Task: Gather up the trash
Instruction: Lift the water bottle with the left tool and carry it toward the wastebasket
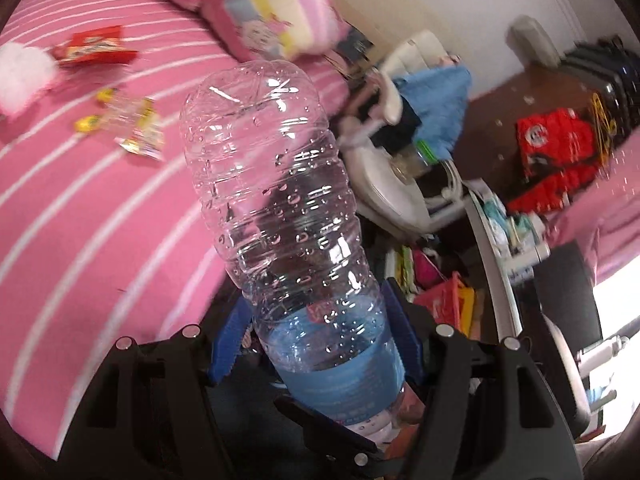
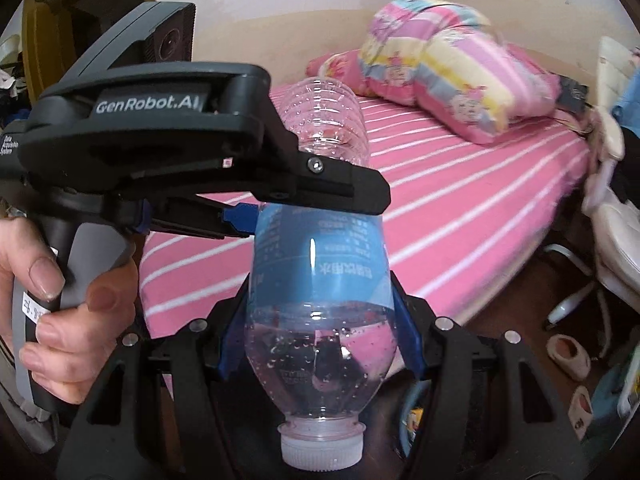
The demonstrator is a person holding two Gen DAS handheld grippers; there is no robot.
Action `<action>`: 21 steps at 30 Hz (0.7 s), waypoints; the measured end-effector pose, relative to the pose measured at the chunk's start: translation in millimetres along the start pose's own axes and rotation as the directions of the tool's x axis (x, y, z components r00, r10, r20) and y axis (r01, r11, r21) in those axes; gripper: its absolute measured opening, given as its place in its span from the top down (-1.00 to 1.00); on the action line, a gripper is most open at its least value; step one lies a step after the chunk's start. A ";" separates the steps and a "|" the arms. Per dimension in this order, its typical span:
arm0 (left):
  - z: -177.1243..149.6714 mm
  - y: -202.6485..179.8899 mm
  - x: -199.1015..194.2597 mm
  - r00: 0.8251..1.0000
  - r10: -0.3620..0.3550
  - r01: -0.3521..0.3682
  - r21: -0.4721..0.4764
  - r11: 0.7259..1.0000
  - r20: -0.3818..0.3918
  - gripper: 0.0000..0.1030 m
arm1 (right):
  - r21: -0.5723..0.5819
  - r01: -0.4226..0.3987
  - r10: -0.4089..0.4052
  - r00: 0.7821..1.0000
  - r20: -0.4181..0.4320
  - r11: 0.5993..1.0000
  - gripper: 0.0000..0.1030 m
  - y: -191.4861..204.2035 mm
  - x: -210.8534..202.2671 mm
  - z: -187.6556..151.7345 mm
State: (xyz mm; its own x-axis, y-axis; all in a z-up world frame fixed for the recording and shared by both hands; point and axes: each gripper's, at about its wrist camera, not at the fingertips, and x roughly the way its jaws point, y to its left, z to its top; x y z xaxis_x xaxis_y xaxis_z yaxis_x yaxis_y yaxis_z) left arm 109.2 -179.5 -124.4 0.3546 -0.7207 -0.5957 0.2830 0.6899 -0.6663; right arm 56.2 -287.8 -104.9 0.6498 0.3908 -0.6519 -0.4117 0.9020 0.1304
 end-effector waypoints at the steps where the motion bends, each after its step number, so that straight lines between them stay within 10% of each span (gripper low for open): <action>1: -3.7 -7.9 7.7 1.000 -0.005 0.005 0.012 1.000 -0.016 -0.22 | 0.007 0.011 -0.011 1.000 0.001 1.000 -0.20 -5.3 -8.4 -5.9; 21: -84.0 -34.4 194.5 0.922 -0.047 0.072 0.050 0.996 -0.384 -0.23 | 0.257 0.174 -0.128 0.974 -0.188 0.950 -0.20 -126.5 -28.8 -146.3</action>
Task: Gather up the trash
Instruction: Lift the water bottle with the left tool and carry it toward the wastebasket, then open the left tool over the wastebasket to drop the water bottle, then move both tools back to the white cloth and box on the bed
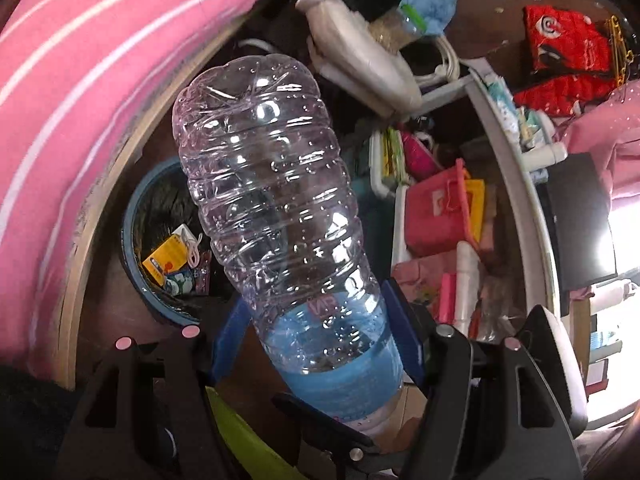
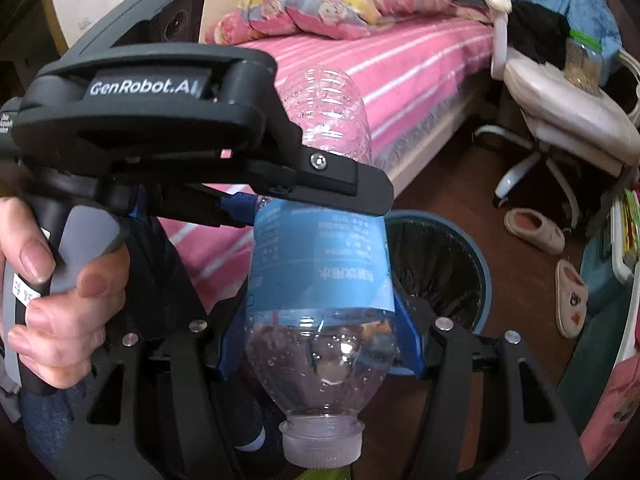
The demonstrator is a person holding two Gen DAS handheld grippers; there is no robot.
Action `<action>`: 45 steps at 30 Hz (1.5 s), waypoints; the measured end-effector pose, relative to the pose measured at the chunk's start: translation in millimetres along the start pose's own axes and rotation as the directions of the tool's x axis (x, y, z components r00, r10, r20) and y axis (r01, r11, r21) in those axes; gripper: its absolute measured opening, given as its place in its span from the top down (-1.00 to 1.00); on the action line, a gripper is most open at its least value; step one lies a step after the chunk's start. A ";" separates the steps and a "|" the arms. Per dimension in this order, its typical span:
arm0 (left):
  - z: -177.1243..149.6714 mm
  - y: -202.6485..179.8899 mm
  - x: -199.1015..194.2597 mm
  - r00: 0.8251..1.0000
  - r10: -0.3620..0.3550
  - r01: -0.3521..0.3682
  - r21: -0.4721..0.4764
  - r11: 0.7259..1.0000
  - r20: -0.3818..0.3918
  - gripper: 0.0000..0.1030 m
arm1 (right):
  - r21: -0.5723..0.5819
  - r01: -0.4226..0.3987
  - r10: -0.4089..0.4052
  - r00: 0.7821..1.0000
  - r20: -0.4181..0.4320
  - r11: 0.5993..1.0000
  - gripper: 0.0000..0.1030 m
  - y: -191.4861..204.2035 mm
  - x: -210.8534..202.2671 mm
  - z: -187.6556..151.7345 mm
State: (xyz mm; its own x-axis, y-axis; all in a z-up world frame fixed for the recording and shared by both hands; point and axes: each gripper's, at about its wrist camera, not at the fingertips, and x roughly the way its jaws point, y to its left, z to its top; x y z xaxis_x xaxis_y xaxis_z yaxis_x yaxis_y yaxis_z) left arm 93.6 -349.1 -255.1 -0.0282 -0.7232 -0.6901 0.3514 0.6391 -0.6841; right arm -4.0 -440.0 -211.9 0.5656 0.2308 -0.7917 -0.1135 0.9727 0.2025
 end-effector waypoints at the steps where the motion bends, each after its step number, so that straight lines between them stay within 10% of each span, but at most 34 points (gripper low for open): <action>1: 1.7 1.1 4.2 1.000 0.001 -0.001 0.001 1.000 -0.007 -0.23 | 0.007 0.001 -0.001 1.000 -0.005 1.000 -0.20 -1.6 3.3 -2.2; 12: 31.4 21.0 65.1 0.992 -0.006 -0.002 -0.062 0.998 -0.126 -0.24 | 0.117 0.035 -0.026 0.997 -0.077 0.993 -0.20 -35.9 37.5 -10.1; 16: 40.4 29.2 85.7 0.986 0.053 -0.067 -0.085 0.994 -0.159 -0.58 | 0.138 0.076 -0.064 0.994 -0.091 0.988 -0.21 -48.0 49.6 -7.7; 22: 44.5 40.8 93.2 0.983 0.063 -0.086 -0.127 0.988 -0.174 -0.60 | 0.176 0.173 -0.159 0.983 -0.087 0.969 -0.68 -62.5 56.2 -0.7; 38: 37.8 43.7 45.8 0.998 -0.041 0.029 -0.213 0.977 -0.049 -0.60 | 0.130 0.143 -0.143 0.990 -0.007 0.981 -0.68 -37.5 18.2 15.9; 45: 22.2 36.8 -23.7 0.983 -0.097 0.128 -0.207 0.970 0.154 -0.62 | 0.077 0.081 -0.087 0.993 0.081 0.994 -0.68 -1.6 -15.8 40.2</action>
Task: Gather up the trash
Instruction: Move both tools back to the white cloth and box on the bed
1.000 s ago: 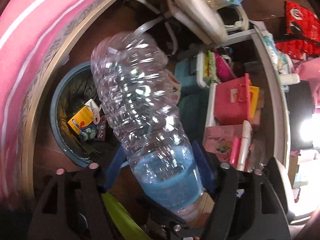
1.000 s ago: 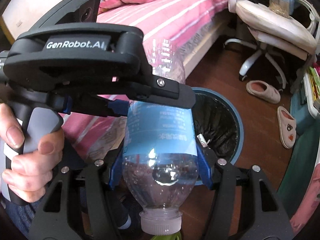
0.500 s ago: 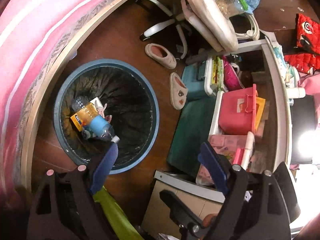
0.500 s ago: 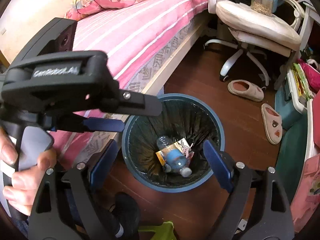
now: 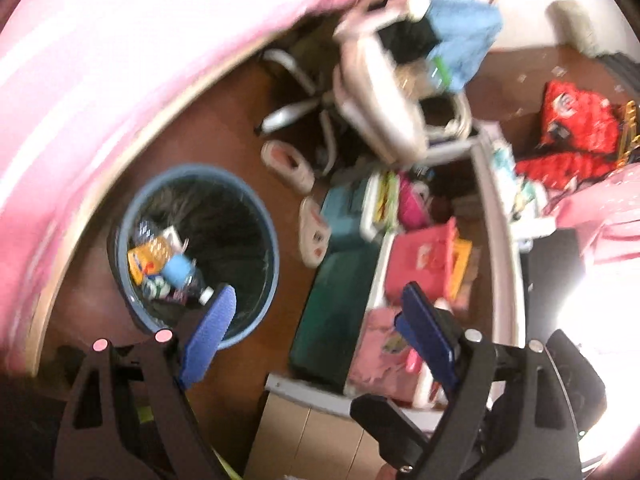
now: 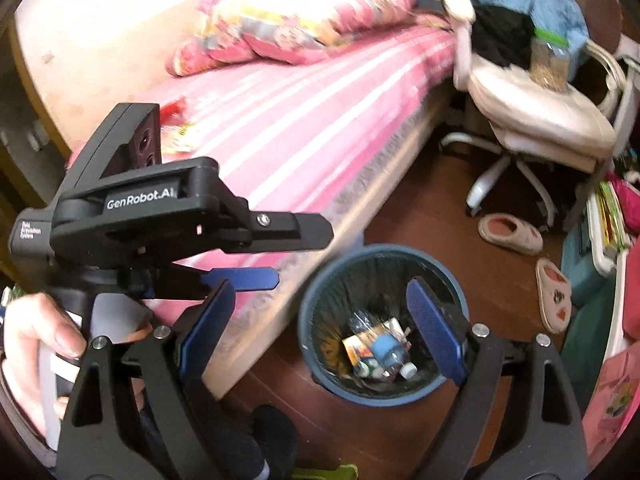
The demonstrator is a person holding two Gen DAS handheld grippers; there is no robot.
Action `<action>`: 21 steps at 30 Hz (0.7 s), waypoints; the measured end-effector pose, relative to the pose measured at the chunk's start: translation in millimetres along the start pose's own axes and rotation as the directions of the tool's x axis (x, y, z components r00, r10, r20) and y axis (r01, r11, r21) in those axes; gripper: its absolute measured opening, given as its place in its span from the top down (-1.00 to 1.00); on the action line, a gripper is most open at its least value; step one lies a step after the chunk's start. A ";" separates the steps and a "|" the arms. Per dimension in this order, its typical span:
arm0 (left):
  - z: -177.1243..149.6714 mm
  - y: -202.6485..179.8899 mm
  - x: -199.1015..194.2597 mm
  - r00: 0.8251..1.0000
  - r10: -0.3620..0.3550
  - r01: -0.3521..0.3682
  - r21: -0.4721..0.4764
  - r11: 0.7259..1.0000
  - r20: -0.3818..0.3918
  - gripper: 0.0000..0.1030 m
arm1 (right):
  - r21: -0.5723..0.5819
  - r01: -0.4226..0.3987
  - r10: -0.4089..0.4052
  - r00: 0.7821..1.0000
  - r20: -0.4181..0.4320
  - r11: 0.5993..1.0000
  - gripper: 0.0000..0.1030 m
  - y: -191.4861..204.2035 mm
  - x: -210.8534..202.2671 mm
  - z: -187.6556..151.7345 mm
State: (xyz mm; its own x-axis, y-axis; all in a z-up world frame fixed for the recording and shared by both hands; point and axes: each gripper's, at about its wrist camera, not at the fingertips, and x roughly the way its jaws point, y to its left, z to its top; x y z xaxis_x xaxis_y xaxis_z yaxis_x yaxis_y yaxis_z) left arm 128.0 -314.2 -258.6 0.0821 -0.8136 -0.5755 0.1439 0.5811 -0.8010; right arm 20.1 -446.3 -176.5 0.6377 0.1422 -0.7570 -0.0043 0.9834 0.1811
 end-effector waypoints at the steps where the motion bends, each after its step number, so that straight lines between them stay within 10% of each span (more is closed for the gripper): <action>1: -0.7 -0.2 -14.0 0.999 -0.021 0.022 -0.008 1.000 0.044 -0.65 | -0.014 -0.007 0.007 1.000 0.010 1.000 -0.68 6.1 -3.8 2.5; 9: -5.5 3.1 -99.3 0.957 -0.125 0.138 -0.030 0.990 0.262 -0.69 | -0.135 -0.075 0.088 0.991 0.100 0.988 -0.69 66.8 -31.5 25.6; 21: -30.7 61.1 -236.7 0.867 -0.054 0.110 -0.084 0.990 0.495 -0.74 | -0.282 -0.225 0.270 0.954 0.131 0.933 -0.71 176.3 -29.6 57.2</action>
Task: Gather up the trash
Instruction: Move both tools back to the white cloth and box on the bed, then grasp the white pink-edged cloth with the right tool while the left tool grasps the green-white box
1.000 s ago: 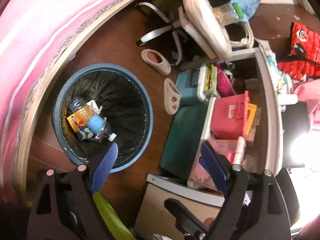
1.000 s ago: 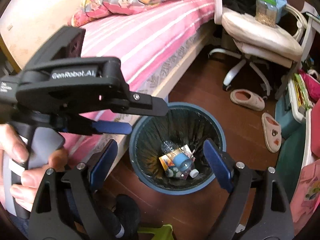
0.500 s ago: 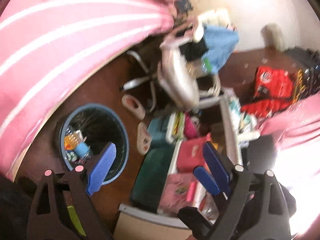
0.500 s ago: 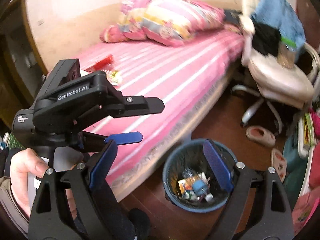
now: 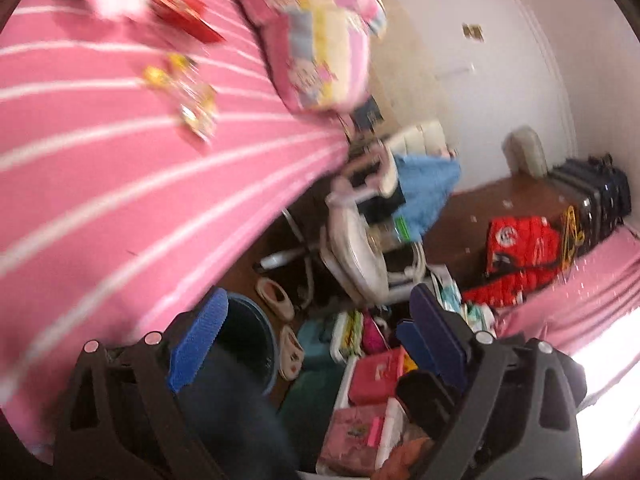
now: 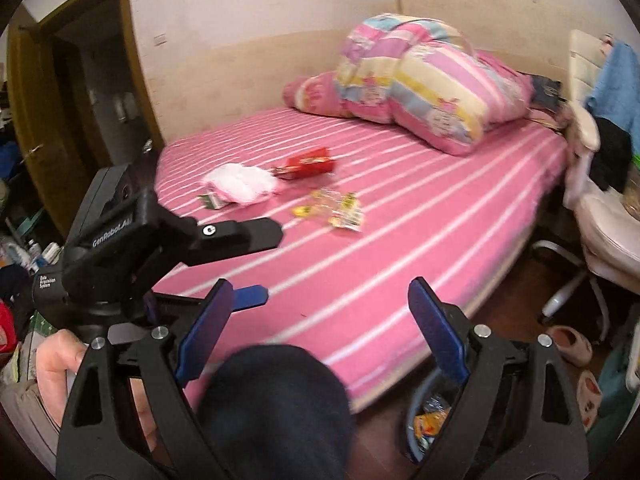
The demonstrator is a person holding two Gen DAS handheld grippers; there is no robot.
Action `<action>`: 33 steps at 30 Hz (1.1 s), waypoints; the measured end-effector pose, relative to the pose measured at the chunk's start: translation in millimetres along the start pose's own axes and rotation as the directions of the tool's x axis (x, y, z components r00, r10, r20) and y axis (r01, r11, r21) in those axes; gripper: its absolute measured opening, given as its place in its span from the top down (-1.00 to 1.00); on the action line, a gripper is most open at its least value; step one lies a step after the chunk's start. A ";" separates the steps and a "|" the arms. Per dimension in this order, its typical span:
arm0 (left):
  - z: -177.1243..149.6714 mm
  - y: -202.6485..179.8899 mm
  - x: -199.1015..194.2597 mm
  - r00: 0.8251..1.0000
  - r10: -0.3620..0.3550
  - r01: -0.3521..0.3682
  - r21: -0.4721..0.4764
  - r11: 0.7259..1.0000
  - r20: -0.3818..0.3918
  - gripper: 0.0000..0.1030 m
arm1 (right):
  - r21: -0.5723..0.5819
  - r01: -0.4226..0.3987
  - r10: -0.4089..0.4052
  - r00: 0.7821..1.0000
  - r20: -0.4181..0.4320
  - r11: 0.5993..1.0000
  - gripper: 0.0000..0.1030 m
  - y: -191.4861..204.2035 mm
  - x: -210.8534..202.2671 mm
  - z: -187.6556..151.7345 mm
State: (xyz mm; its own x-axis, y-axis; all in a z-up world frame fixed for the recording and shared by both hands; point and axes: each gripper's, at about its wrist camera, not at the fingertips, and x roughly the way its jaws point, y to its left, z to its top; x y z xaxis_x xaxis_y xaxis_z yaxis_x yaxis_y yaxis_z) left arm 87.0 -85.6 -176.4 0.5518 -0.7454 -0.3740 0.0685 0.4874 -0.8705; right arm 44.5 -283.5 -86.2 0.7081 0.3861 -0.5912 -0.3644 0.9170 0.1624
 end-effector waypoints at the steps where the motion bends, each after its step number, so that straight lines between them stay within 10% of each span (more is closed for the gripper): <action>1: 4.0 6.4 -9.1 1.000 0.013 -0.013 -0.008 1.000 0.017 -0.75 | -0.005 -0.012 0.012 1.000 -0.002 1.000 -0.71 5.6 4.7 2.5; 23: 115.3 132.8 -78.6 0.960 0.244 -0.232 -0.098 0.968 0.139 -0.75 | 0.059 -0.188 0.193 0.975 -0.106 0.980 -0.75 64.4 178.9 43.0; 29: 156.1 155.3 -90.6 0.919 0.350 -0.337 -0.102 0.936 0.181 -0.75 | 0.167 -0.342 0.364 0.922 -0.127 0.925 -0.75 71.2 245.9 55.9; 33: 186.0 162.8 -94.3 0.883 0.420 -0.420 -0.045 0.906 0.211 -0.75 | 0.362 -0.480 0.553 0.823 -0.131 0.799 -0.75 68.9 295.8 65.5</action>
State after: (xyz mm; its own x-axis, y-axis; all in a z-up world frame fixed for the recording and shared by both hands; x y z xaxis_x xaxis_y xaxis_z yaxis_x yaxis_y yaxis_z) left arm 200.8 148.7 -223.4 0.6911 -0.3573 -0.6282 -0.2073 0.7347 -0.6459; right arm 268.6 -99.5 -198.2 0.3021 0.8118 -0.4998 -0.4118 0.5839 0.6996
